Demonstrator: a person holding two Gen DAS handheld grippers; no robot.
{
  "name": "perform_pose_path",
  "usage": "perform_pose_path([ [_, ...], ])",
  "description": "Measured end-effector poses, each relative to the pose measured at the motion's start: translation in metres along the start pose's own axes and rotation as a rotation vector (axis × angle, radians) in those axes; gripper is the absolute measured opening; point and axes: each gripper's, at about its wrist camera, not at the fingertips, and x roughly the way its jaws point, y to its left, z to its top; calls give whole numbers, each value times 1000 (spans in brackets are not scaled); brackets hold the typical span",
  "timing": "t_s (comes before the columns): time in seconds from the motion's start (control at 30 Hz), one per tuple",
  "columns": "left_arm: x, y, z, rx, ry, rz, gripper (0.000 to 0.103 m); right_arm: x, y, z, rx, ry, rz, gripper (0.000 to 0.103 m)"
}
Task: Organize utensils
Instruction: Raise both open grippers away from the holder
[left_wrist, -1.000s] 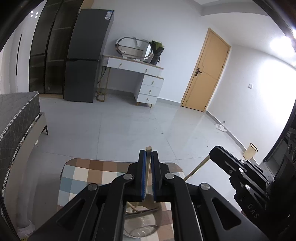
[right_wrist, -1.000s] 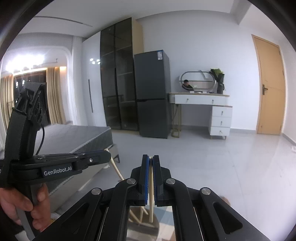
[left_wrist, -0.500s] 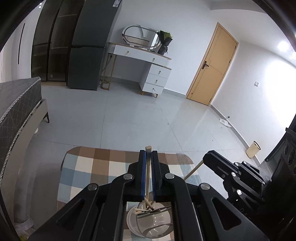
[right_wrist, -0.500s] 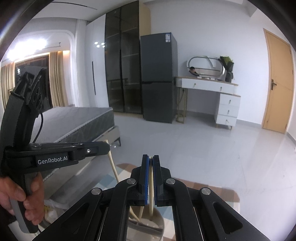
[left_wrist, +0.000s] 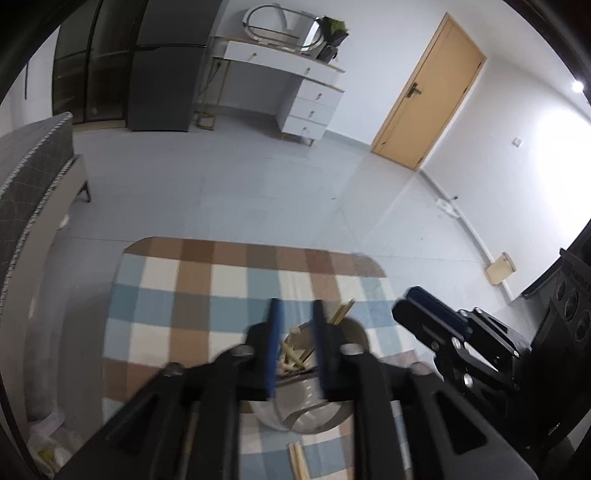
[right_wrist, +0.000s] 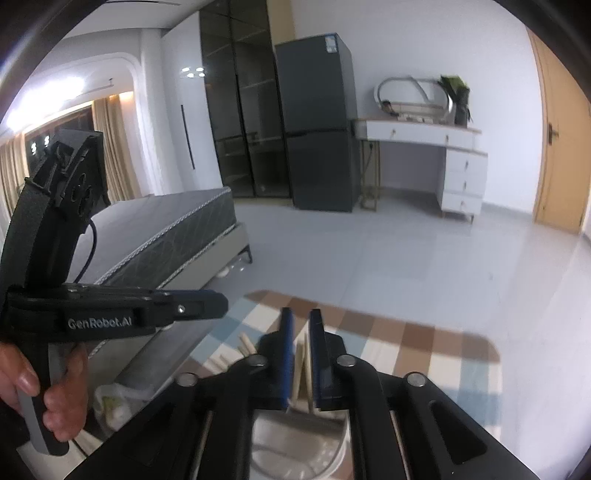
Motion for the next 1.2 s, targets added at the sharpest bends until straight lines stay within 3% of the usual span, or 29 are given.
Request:
perform_pose_path([
  [0.03, -7, -1, -2, 0, -17, 5, 26, -4, -3, -5, 13, -1, -8, 30],
  [0.07, -15, -2, -4, -5, -36, 1, 28, -9, -5, -9, 30, -4, -16, 31],
  [0.2, -41, -7, -10, -9, -97, 38, 53, -37, -13, -22, 102, -32, -20, 33],
  [0.33, -67, -22, -22, 17, -129, 76, 58, -71, -10, -29, 145, -75, -62, 58],
  [0.43, -83, -30, -32, 28, -152, 88, 70, -95, -2, -31, 155, -115, -71, 60],
  [0.83, -120, -47, -75, 68, -247, 164, 76, -161, 31, -66, 194, -201, -100, 81],
  [1.2, -116, -38, -117, 46, -251, 174, 84, -172, 42, -116, 214, -185, -161, 85],
])
